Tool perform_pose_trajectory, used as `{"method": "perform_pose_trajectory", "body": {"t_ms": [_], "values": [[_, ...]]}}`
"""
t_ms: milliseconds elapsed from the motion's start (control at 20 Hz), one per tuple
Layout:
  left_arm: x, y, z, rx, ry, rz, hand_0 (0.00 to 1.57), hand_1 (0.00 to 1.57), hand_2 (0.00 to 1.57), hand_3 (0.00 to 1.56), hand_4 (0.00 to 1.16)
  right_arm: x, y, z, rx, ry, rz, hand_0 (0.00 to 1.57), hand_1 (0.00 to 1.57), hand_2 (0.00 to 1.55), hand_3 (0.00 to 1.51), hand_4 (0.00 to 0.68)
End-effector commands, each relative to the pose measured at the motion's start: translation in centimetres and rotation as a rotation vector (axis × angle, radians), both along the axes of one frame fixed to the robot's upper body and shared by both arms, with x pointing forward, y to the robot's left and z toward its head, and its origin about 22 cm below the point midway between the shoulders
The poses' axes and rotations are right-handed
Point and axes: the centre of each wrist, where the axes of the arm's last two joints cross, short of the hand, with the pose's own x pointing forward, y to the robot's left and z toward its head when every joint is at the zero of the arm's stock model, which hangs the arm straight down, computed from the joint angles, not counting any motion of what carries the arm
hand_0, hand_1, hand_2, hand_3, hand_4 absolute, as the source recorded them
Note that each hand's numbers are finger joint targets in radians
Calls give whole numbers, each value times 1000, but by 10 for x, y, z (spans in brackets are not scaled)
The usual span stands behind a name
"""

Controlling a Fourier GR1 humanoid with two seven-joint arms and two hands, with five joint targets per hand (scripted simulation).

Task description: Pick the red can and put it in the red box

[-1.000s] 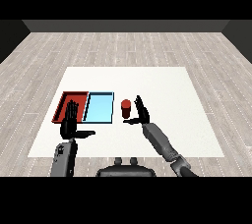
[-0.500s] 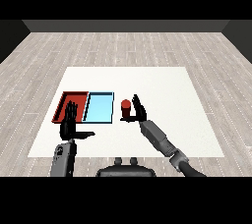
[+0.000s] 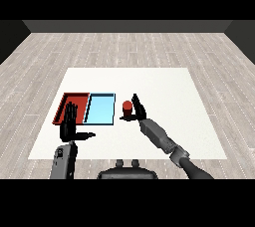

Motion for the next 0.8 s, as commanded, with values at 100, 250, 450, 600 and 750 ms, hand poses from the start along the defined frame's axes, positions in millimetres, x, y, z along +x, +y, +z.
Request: {"method": "perform_pose_trajectory", "body": {"t_ms": [100,250,450,600,750], "values": [[9,6,3,11,-6,4,0,0,0,0,0,23,11,26,-5,18,7,0,0,0,0,0],[4,17,3,14,-6,20,0,0,0,0,0,14,5,11,-16,8,5,0,0,0,0,0],[5,10,9,10,5,12,0,0,0,0,0,3,15,7,-8,28,13,0,0,0,0,0],[9,-9,-2,6,-18,24,0,0,0,0,0,18,22,26,-18,39,9,0,0,0,0,0],[1,10,0,5,-10,26,0,0,0,0,0,8,22,15,-60,52,-1,0,0,0,0,0]]}}
